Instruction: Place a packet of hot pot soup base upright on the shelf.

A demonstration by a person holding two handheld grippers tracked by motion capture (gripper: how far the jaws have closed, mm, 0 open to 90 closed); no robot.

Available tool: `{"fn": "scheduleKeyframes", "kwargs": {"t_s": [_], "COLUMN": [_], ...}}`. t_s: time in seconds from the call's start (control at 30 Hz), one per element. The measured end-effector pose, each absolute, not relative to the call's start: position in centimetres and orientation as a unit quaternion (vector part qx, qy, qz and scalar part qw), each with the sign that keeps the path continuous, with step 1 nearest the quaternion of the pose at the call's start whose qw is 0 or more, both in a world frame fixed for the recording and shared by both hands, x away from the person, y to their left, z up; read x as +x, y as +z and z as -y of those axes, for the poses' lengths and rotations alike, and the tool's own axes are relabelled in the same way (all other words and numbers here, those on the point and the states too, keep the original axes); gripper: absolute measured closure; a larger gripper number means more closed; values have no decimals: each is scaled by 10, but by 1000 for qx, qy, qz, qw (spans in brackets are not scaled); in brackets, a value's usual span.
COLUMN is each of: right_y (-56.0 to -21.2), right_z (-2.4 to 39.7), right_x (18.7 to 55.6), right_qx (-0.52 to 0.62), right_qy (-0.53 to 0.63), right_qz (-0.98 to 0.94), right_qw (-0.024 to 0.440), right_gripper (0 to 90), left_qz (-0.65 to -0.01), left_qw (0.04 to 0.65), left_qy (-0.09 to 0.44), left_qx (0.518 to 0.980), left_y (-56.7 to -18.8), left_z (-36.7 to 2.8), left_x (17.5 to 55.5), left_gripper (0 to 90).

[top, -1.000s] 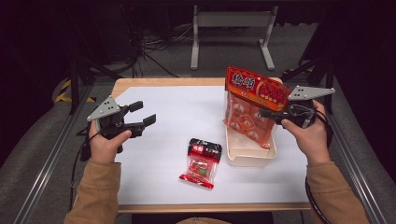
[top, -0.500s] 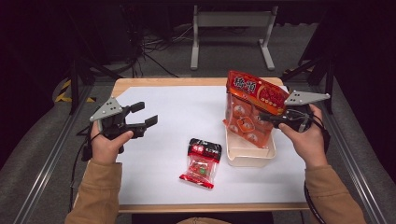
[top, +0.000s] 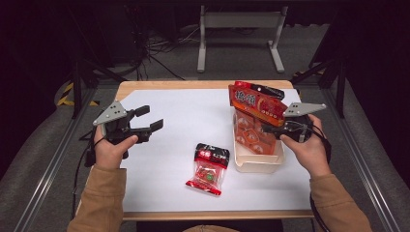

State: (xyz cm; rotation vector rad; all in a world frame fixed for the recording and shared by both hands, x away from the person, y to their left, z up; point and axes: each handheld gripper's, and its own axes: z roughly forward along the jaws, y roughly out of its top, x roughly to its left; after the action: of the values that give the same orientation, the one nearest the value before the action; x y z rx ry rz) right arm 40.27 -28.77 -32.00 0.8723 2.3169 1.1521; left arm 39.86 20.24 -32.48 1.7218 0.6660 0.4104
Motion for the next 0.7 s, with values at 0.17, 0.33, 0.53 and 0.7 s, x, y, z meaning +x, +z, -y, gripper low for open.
{"fn": "scheduleKeyframes", "kwargs": {"t_s": [0.17, 0.33, 0.53, 0.7], "right_y": [-324, -332, -339, -338], "right_z": [294, 304, 312, 312], "right_x": [402, 401, 398, 397], "right_qx": [318, 332, 341, 338], "right_qy": [420, 438, 455, 457], "right_qz": [-826, -813, -800, -800], "right_qw": [199, 192, 190, 193], "right_gripper": [706, 705, 704, 681], "left_qz": [-287, -286, -289, -289], "left_qw": [585, 587, 579, 570], "left_qy": [174, 171, 165, 159], "left_qx": [738, 738, 744, 753], "left_y": [-326, -328, -332, -335], "left_z": [-201, -199, -196, -192], "left_x": [400, 401, 405, 408], "left_gripper": [257, 256, 262, 253]}}
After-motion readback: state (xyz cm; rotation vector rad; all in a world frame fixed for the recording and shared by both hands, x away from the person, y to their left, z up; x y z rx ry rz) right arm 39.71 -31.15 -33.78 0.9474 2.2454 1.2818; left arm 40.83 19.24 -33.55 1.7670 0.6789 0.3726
